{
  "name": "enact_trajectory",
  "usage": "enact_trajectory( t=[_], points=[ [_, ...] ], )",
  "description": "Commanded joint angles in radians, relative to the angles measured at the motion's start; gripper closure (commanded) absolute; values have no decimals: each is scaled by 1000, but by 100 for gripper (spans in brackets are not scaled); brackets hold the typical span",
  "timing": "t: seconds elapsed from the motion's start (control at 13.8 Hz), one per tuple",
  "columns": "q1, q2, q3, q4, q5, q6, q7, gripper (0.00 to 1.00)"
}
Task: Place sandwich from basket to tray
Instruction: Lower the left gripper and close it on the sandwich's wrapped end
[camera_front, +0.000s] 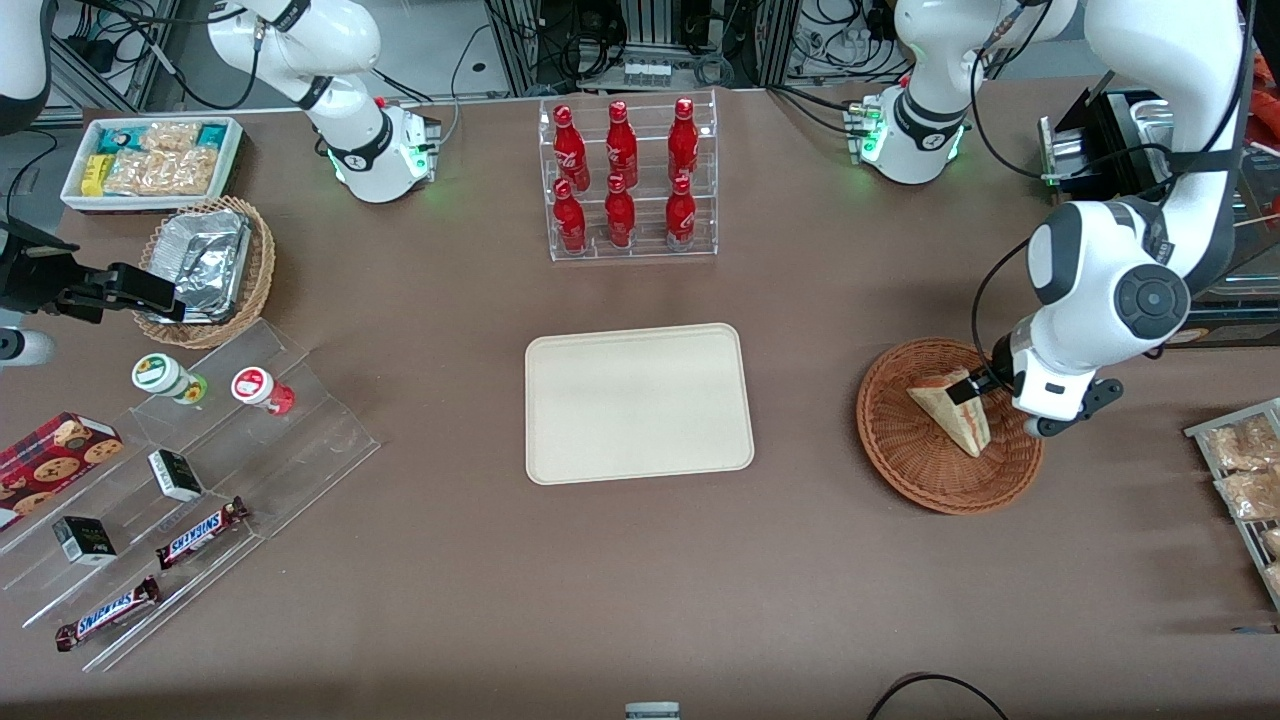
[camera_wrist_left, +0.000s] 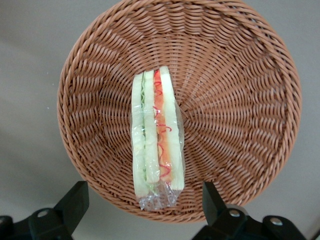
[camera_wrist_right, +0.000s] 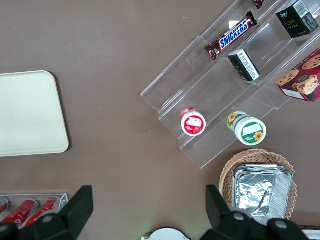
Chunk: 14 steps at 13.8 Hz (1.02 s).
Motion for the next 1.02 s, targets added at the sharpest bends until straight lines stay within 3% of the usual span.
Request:
enact_trajectory(
  t=[0.0,0.22,0.94],
  points=[
    [-5,-20,4,-37,7,37,-71,0],
    [-14,11,2,-37,7,82,-145,0],
    [-15,99,-3,-39,-6,171,-153,0]
  ],
)
